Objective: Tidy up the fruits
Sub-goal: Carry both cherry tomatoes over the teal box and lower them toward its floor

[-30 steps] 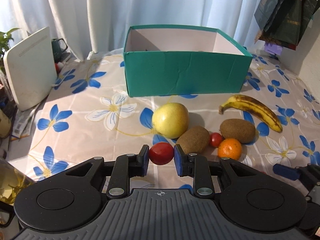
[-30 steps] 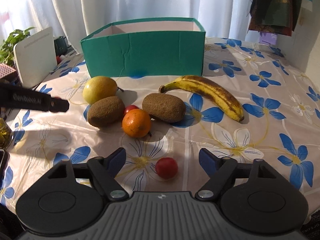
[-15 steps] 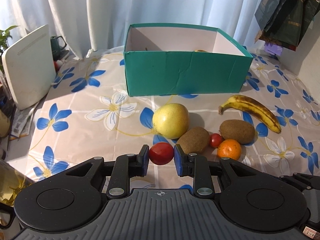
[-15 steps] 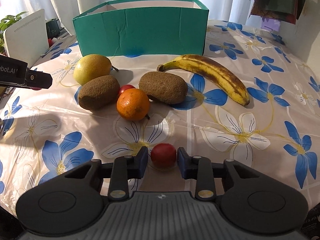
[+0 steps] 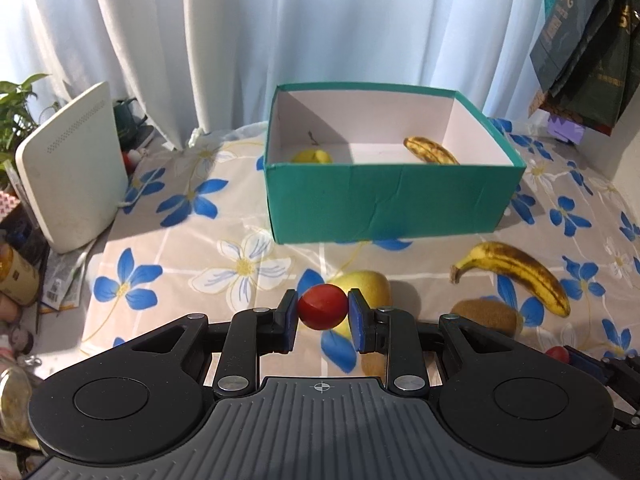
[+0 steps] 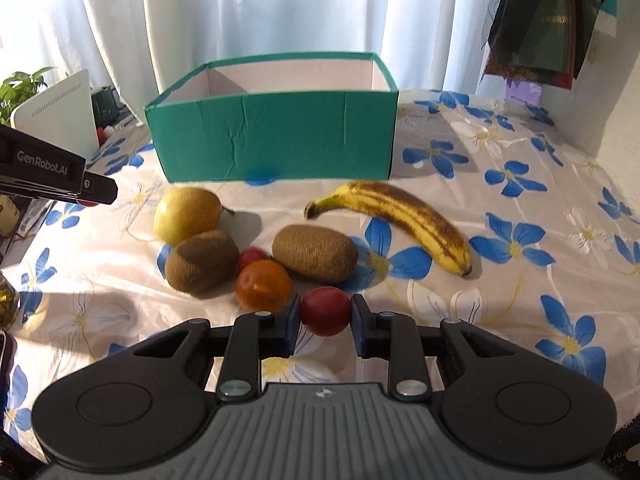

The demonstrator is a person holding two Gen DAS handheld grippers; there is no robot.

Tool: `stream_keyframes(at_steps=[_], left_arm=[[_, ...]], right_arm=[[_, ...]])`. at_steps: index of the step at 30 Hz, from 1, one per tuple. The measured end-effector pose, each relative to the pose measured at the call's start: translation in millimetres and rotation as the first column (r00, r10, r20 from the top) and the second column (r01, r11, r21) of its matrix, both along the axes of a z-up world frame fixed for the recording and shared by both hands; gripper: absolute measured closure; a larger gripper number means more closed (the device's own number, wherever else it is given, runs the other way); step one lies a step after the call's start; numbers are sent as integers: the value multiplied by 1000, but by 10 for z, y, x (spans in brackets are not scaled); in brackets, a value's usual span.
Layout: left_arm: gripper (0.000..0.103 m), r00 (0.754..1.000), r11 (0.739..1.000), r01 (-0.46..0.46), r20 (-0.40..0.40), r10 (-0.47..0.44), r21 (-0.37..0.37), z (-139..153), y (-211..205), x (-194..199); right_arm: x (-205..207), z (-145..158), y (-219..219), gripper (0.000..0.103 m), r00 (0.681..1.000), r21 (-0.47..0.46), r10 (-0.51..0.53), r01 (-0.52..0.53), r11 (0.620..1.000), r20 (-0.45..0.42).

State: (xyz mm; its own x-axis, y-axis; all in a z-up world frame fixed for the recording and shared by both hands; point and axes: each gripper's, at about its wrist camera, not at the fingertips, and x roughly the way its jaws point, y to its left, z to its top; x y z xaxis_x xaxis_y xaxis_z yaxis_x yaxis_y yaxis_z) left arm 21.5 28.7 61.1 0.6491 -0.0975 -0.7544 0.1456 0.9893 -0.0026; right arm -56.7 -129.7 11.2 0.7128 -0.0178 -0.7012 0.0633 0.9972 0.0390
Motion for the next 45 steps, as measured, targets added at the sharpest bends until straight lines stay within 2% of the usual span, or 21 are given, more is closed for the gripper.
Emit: stream_keyframes(at_steps=[4, 8, 10, 15, 19, 29, 37, 45], left_arm=[[73, 997, 999, -44, 67, 44, 11, 224, -96, 254], [73, 993, 997, -72, 93, 71, 5, 349, -214, 535], [73, 988, 995, -96, 120, 92, 27, 391, -295, 650], [73, 987, 994, -106, 128, 101, 35, 365, -419, 922], [73, 984, 990, -125, 136, 117, 58, 307, -462, 1092], [73, 983, 985, -158, 107, 151, 64, 132, -500, 1559], [73, 987, 986, -151, 59, 146, 78, -103, -566, 1822], [73, 986, 983, -168, 6, 168, 75, -304, -518, 1997]], right_arm=[[174, 234, -100, 77, 999, -11, -12, 12, 1000, 46], [431, 505, -167, 77, 994, -53, -19, 25, 998, 112], [573, 625, -196, 77, 989, -67, -26, 36, 997, 143], [1015, 882, -262, 77, 979, -81, -50, 67, 994, 200], [1303, 973, -295, 77, 974, -73, -60, 78, 994, 217], [1860, 894, -327, 77, 978, -91, -75, 94, 991, 193], [2263, 564, -435, 77, 987, -73, -97, 107, 992, 126], [2444, 315, -479, 77, 993, -77, -94, 100, 992, 74]])
